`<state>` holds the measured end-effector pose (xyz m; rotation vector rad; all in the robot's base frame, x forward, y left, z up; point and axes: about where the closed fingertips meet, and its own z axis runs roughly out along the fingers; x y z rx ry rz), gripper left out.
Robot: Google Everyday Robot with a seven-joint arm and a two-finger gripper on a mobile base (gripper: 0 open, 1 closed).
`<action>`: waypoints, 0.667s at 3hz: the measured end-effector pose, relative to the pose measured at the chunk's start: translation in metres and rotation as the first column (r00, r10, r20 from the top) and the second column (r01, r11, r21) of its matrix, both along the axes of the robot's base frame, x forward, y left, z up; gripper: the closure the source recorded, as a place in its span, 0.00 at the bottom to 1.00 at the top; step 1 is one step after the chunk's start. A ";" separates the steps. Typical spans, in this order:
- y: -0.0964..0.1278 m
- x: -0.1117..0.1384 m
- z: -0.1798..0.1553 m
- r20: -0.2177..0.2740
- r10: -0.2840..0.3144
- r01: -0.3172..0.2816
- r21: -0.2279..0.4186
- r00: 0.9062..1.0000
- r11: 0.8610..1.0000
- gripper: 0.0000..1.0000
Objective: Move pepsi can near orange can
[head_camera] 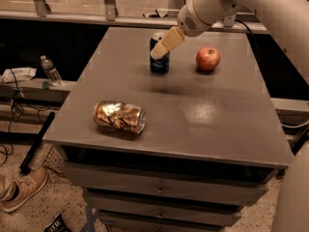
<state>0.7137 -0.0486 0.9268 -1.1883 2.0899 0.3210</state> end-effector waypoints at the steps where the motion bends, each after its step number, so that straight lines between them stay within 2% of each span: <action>1: 0.010 0.004 -0.006 -0.014 0.016 -0.016 -0.002 1.000 1.000 0.00; 2: 0.020 0.006 -0.013 -0.035 0.031 -0.032 -0.019 0.999 0.999 0.00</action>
Offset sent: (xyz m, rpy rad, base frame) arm 0.0087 0.0270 -0.0176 -0.0416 0.0527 0.0452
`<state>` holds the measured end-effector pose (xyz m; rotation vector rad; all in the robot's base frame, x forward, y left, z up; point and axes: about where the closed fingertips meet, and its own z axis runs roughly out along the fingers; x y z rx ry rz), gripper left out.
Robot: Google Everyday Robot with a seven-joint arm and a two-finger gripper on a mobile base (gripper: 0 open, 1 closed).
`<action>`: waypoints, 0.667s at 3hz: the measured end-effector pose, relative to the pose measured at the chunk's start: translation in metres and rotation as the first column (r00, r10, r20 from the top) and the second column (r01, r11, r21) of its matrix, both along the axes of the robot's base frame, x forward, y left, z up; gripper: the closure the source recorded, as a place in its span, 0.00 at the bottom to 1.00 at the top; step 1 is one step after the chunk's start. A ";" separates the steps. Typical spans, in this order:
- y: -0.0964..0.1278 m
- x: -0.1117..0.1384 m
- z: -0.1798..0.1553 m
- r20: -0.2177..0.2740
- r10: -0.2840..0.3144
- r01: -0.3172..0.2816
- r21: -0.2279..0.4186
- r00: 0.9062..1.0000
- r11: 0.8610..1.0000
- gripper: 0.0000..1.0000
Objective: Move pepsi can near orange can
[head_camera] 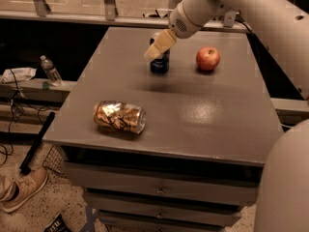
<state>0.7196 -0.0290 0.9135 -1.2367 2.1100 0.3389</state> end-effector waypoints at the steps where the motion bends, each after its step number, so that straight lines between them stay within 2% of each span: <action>1: 0.008 0.001 -0.007 -0.012 0.019 -0.019 -0.009 1.000 1.000 0.17; 2: 0.014 0.001 -0.010 -0.022 0.031 -0.032 -0.008 0.999 0.999 0.41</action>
Offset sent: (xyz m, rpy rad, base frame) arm 0.0019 0.0156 -0.0080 -0.0054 0.0239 0.0390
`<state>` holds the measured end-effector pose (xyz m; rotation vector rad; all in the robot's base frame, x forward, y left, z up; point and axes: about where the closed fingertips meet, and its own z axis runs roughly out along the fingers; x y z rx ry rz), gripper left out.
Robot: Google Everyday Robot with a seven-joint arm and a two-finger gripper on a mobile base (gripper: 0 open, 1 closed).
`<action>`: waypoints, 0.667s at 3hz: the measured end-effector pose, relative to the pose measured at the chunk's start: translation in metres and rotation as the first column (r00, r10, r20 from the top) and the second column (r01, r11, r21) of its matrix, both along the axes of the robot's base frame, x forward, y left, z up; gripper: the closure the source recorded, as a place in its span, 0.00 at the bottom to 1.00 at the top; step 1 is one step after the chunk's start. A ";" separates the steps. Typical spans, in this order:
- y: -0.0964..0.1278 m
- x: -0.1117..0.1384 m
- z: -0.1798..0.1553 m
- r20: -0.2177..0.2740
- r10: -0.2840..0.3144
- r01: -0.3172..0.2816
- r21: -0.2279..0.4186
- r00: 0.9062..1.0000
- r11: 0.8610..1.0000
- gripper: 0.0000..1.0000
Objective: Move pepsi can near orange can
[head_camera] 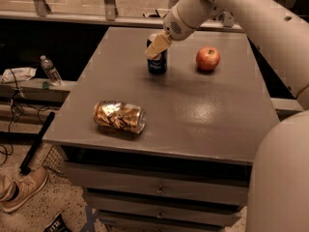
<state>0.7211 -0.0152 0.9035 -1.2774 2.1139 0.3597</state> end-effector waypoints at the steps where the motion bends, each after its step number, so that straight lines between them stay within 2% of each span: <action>1: 0.013 -0.009 0.010 0.016 0.050 -0.050 0.000 0.999 0.999 0.72; 2: 0.015 -0.040 0.035 0.072 0.112 -0.110 -0.030 0.991 0.993 0.95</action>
Offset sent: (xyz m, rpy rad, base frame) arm -0.0819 0.0150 0.0732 -0.0609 -0.1546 0.1823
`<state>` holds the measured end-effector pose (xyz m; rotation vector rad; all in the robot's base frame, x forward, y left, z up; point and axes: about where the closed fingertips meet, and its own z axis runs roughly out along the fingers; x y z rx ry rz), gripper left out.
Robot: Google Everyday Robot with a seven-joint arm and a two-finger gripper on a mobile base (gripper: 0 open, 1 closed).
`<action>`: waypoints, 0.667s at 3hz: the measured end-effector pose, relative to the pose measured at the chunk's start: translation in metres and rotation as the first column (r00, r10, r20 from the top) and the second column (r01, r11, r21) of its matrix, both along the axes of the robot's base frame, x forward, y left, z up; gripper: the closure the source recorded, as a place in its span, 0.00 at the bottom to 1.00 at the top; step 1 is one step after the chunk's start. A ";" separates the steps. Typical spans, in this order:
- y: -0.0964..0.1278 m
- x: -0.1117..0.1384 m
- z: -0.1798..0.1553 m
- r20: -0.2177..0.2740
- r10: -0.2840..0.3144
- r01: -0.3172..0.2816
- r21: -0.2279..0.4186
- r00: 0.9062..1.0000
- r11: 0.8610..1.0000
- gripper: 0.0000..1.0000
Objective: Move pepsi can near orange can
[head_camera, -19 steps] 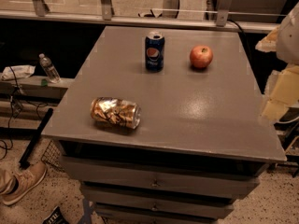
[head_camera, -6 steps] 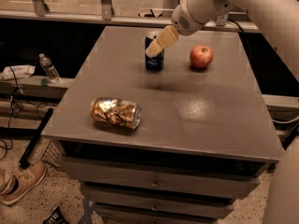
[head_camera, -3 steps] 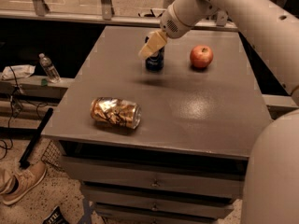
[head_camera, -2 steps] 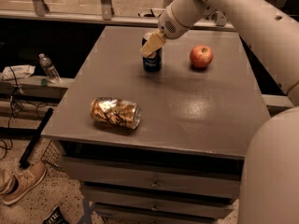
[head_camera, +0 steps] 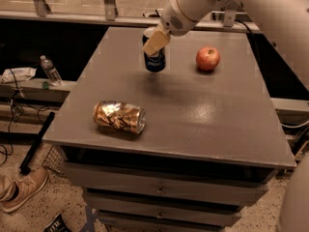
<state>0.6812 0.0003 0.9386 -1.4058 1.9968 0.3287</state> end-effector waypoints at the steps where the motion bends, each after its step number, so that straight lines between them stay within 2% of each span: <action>1: -0.004 -0.053 0.006 0.009 0.029 -0.028 -0.041 1.000 0.999 1.00; 2: -0.004 -0.053 0.007 0.010 0.029 -0.029 -0.039 1.000 0.999 1.00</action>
Offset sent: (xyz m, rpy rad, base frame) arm -0.0361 -0.0041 0.0160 -0.0157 -0.0285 0.0173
